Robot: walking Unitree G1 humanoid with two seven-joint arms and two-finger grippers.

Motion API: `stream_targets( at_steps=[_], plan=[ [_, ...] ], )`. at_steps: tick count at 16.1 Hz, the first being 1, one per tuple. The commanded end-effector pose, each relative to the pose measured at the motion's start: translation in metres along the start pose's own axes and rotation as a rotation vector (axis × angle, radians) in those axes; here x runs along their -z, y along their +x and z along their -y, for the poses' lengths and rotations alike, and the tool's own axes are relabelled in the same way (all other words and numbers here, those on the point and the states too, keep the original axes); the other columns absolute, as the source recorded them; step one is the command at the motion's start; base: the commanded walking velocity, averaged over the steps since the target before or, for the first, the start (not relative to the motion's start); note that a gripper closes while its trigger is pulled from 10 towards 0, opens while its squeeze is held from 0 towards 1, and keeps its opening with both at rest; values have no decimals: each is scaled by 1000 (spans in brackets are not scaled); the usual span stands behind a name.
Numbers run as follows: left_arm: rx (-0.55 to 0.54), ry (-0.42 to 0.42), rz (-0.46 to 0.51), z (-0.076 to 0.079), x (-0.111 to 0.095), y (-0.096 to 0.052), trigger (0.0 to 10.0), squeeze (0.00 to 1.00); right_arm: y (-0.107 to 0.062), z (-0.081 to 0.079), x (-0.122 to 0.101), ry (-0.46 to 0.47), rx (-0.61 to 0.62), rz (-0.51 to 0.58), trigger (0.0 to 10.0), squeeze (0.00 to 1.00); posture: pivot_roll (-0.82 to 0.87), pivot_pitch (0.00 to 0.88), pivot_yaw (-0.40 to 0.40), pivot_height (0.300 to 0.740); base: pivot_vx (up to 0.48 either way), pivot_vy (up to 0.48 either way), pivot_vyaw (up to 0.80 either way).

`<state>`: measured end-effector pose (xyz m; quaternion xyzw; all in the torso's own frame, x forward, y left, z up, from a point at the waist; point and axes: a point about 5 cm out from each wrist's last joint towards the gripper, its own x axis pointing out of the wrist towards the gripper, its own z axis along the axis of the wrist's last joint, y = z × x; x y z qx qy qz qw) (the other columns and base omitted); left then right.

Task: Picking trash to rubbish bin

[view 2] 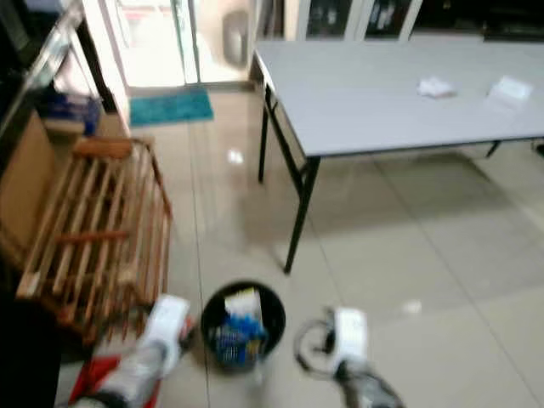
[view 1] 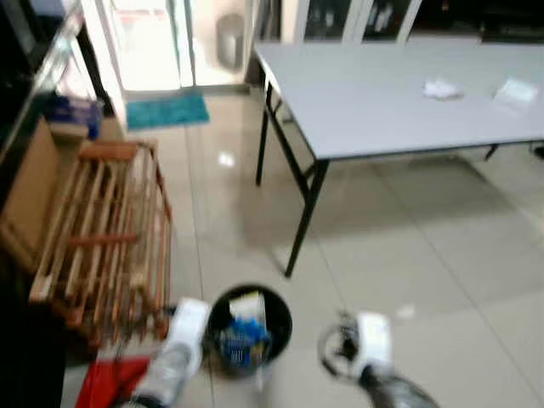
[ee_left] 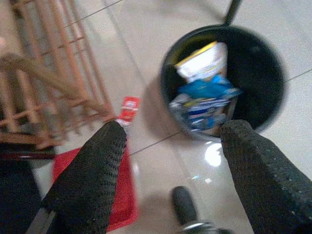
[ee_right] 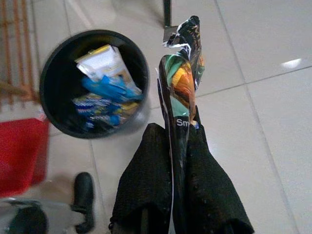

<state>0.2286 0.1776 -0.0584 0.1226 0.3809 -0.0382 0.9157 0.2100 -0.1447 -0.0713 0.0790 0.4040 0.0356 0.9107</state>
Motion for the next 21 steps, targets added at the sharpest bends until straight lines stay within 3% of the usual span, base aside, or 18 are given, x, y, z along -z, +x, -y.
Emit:
stream_targets(
  at_steps=[1, 4, 13, 21],
  plan=[
    [34, -7, 7, 14, -4, 1, 10000, 0, -3, 16, -2, -23, 36, -1, 10000, 0, -2, 52, -79, 740, 300, 0, 0],
    [36, -7, 6, 15, -3, 1, 10000, 0, -3, 16, -1, -36, 34, -2, 10000, 0, -2, 54, -80, 740, 298, 0, 533],
    [37, -17, 14, 15, -4, 1, 10000, 0, -3, 17, 0, -16, 40, -6, 10000, 0, -4, 55, -78, 740, 293, 0, 0],
    [21, -19, 7, 12, -3, 1, 10000, 0, -1, 14, -5, -68, 10, -9, 10000, 0, -3, 72, -79, 740, 0, 0, 0]
  ],
)
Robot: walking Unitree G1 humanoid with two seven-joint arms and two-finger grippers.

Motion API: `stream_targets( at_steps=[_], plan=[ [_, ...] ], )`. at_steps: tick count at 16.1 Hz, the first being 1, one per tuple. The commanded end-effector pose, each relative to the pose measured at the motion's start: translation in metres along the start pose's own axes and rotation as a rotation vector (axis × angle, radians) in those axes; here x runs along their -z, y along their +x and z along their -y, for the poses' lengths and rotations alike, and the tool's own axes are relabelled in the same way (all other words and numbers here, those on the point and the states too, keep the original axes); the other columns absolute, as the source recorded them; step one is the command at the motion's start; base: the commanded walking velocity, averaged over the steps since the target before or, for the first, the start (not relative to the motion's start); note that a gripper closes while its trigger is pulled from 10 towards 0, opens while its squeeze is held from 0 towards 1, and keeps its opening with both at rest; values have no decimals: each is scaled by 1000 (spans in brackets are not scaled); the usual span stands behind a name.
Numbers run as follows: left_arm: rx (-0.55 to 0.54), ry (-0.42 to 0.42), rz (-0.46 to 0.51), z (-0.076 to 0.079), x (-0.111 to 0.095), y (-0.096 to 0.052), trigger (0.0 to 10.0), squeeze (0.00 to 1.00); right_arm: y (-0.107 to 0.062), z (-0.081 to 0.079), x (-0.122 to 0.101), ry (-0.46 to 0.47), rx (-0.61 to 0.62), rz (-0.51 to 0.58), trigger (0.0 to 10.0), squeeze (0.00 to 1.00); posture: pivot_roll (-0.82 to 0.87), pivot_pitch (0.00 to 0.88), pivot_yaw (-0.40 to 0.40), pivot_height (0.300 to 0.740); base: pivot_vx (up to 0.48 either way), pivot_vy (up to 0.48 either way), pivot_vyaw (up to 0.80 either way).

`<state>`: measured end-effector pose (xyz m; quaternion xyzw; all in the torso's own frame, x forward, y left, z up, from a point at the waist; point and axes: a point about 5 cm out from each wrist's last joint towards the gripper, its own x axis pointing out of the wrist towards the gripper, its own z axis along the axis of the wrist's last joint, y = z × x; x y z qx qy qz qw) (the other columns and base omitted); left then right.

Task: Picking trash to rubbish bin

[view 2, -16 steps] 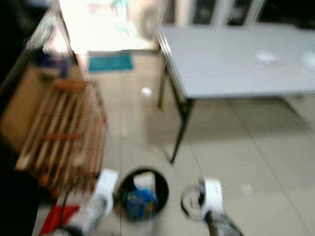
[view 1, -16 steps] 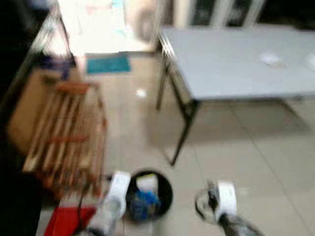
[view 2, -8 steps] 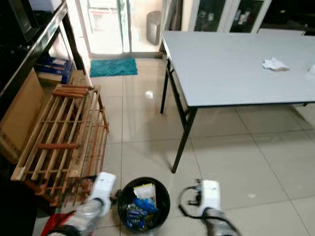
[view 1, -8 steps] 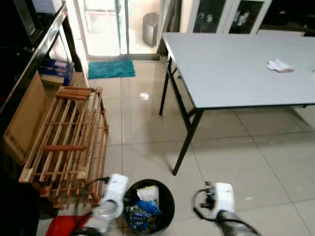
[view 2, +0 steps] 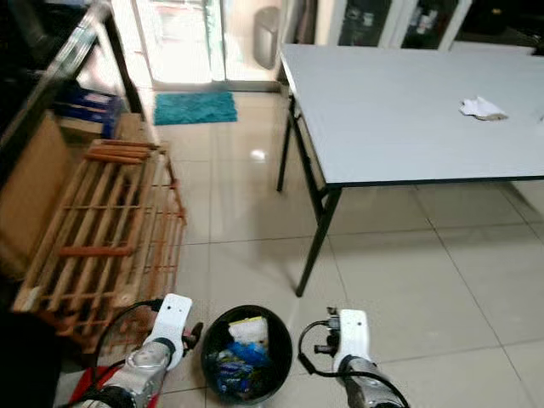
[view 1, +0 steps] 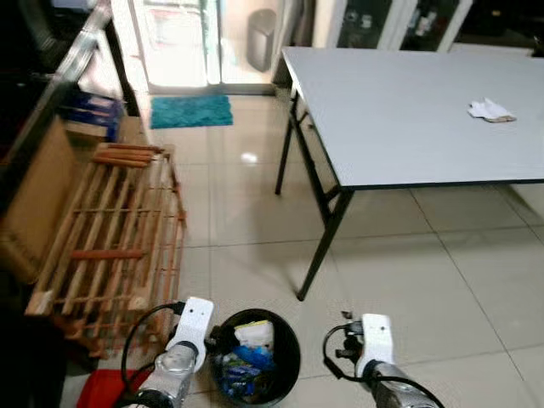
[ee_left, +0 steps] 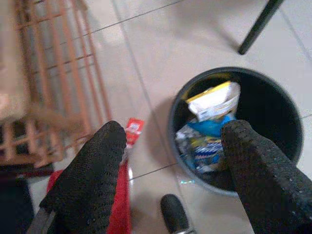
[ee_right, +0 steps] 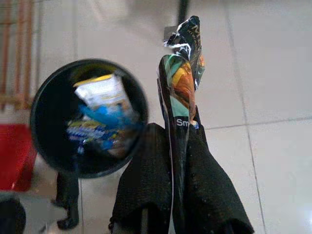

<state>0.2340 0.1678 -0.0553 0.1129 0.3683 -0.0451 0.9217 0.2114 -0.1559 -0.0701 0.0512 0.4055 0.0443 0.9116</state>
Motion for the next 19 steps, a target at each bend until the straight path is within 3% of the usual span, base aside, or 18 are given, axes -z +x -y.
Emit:
stream_targets(
  at_steps=[1, 4, 6, 10, 12, 19],
  plan=[
    [-5, -10, -16, 1, 3, 0, 10000, 0, 1, 4, -10, -46, 0, 7, 10000, 0, -1, 76, -80, 740, 0, 0, 0],
    [-45, -47, 25, -14, -10, 2, 10000, 0, 6, -1, -37, -86, -39, 69, 10000, 0, -1, 123, -84, 740, 0, 0, 0],
    [-42, -49, 64, -19, -20, 3, 10000, 0, 9, -14, -44, -111, -100, 83, 10000, 0, -5, 187, -79, 740, 0, 0, 0],
    [-10, -34, 107, -18, -29, 4, 10000, 0, 9, -30, -32, -97, -169, 62, 10000, 0, -26, 289, -83, 740, 0, 0, 0],
    [11, -46, 163, -18, -44, 5, 10000, 0, 7, -42, -21, -75, -216, 51, 10000, 0, -34, 347, -86, 740, 0, 0, 0],
    [142, -9, 248, -5, -72, 7, 10000, 0, 8, -73, -26, -25, -298, 99, 10000, 0, -34, 388, -79, 740, 0, 0, 0]
  ],
)
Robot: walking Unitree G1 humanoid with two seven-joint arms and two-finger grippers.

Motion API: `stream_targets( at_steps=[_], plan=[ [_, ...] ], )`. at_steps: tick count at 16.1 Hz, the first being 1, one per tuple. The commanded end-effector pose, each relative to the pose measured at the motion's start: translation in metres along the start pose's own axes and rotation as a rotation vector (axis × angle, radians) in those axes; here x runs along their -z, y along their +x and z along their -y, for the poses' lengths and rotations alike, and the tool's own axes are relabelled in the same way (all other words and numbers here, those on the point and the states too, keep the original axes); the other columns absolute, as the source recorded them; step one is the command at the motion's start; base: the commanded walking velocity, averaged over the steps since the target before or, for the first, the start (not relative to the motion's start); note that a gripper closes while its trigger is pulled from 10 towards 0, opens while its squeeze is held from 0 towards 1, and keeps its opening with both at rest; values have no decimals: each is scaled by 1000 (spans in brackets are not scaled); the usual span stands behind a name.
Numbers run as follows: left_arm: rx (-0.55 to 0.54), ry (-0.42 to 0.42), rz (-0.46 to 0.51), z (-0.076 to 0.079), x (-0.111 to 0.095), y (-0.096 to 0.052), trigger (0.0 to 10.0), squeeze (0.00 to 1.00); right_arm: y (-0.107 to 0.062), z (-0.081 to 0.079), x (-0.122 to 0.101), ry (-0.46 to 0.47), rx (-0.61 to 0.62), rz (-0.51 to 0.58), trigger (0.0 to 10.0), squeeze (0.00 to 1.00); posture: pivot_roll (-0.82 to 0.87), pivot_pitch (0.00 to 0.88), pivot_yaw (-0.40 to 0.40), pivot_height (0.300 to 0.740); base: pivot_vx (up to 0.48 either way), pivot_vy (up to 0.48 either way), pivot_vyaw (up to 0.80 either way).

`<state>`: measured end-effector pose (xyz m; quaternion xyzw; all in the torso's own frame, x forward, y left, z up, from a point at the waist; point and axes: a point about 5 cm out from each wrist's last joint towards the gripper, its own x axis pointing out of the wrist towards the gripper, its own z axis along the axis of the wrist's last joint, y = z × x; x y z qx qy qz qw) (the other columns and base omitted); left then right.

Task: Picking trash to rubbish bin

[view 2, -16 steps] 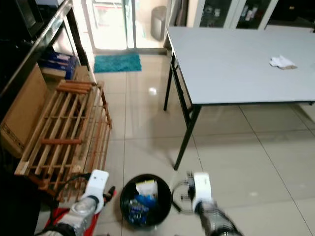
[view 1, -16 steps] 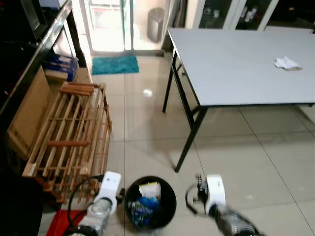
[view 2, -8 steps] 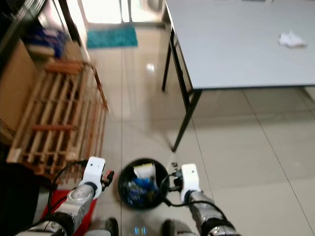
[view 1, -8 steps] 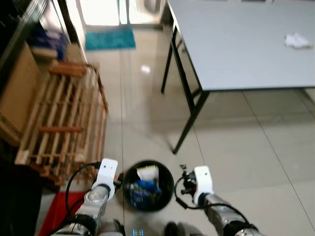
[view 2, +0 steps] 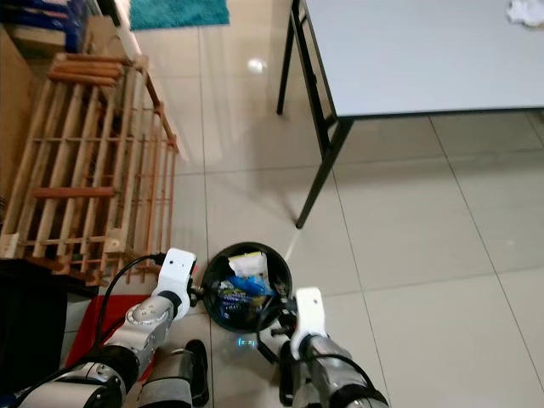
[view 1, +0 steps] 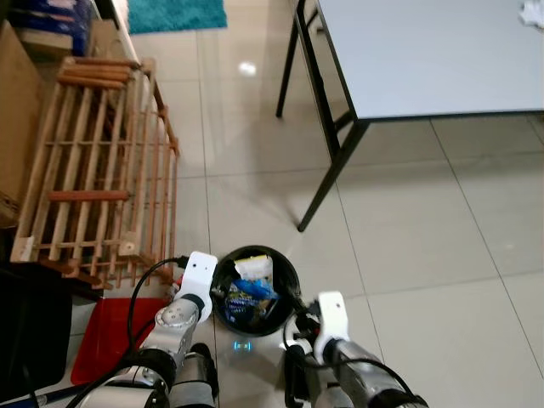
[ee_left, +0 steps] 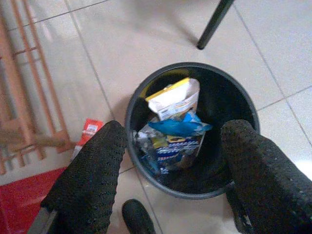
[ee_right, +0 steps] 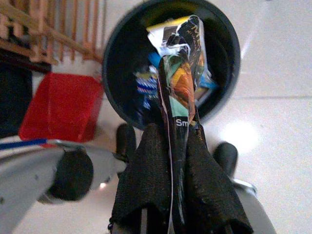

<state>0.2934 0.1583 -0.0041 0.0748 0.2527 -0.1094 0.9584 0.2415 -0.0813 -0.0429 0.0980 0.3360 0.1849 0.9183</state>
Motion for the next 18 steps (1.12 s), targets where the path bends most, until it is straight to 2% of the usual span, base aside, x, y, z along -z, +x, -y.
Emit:
stream_targets(
  at_steps=[1, 4, 7, 11, 18],
  plan=[
    [48, 14, -4, 6, 4, -1, 10000, 0, -2, -2, 9, 17, -7, -13, 10000, 0, -32, 387, -78, 740, 0, 0, 0],
    [134, 71, 7, 12, 4, -2, 10000, 0, 1, -10, 3, 37, -27, 17, 10000, 0, -28, 383, -76, 740, 0, 0, 0],
    [130, 67, 11, 7, 4, -3, 10000, 0, 4, -11, -6, 39, -22, 49, 10000, 0, -21, 386, -75, 740, 0, 0, 0],
    [189, 109, 25, 8, 1, -4, 10000, 0, 8, -6, -27, 24, 13, 93, 10000, 0, -15, 400, -77, 740, 0, 0, 0],
    [219, 127, 31, 6, 1, -6, 10000, 0, 13, -11, -46, -7, -15, 117, 10000, 0, 0, 421, -75, 740, 0, 0, 0]
  ],
)
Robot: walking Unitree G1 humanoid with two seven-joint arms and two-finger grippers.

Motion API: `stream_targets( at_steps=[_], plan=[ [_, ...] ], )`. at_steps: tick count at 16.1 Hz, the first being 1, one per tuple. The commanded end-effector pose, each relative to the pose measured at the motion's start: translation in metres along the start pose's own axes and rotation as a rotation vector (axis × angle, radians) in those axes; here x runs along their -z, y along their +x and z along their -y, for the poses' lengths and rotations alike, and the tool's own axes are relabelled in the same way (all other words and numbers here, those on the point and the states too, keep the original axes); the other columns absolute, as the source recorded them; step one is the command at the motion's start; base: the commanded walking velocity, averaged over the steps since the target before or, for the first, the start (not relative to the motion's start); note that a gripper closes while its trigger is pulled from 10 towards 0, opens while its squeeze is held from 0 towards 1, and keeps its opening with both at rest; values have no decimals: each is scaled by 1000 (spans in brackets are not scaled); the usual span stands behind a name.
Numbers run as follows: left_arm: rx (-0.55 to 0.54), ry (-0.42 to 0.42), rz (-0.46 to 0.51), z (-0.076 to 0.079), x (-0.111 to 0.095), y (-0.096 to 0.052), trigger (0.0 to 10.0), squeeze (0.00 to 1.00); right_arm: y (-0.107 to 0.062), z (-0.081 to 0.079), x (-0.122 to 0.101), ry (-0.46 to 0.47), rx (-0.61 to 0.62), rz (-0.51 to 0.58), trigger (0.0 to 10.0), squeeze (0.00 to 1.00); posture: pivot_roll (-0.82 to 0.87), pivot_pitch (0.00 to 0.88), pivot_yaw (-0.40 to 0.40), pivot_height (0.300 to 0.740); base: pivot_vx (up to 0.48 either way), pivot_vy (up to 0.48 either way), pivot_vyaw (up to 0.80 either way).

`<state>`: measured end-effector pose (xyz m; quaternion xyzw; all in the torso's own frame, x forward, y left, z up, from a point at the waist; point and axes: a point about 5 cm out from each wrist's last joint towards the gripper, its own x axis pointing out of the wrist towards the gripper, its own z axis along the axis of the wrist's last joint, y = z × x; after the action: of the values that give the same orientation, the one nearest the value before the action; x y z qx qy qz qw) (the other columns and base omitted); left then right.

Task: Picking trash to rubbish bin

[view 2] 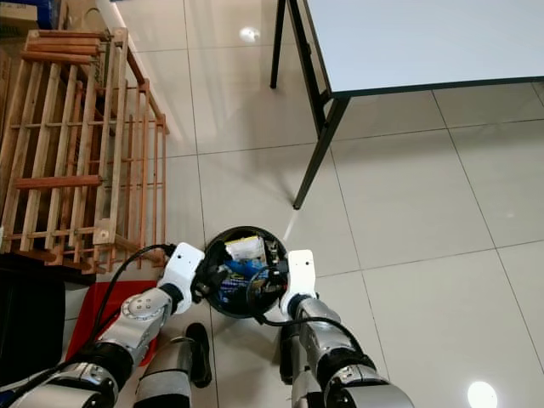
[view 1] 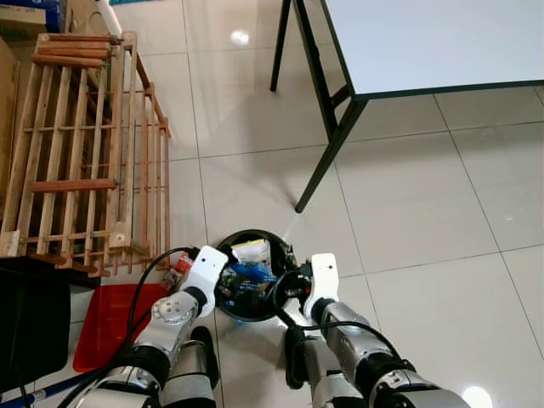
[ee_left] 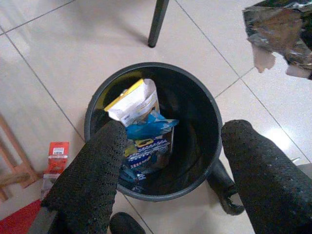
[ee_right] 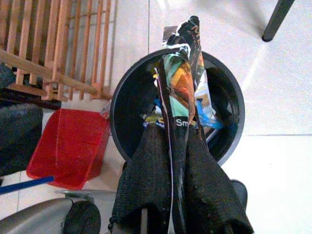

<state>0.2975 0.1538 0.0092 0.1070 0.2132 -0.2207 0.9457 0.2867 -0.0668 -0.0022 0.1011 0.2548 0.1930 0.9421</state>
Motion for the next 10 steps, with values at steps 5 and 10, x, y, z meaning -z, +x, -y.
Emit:
stream_targets(
  at_steps=[5, 10],
  plan=[
    [44, 5, -46, 3, 20, -11, 10000, 0, -6, 13, 10, -69, -20, -70, 10000, 0, 17, 415, -60, 740, 0, 0, 0],
    [58, 21, -57, -3, 27, -19, 10000, 0, -3, -1, 6, -214, -172, -84, 10000, 0, 37, 416, -39, 740, 0, 0, 0]
  ],
)
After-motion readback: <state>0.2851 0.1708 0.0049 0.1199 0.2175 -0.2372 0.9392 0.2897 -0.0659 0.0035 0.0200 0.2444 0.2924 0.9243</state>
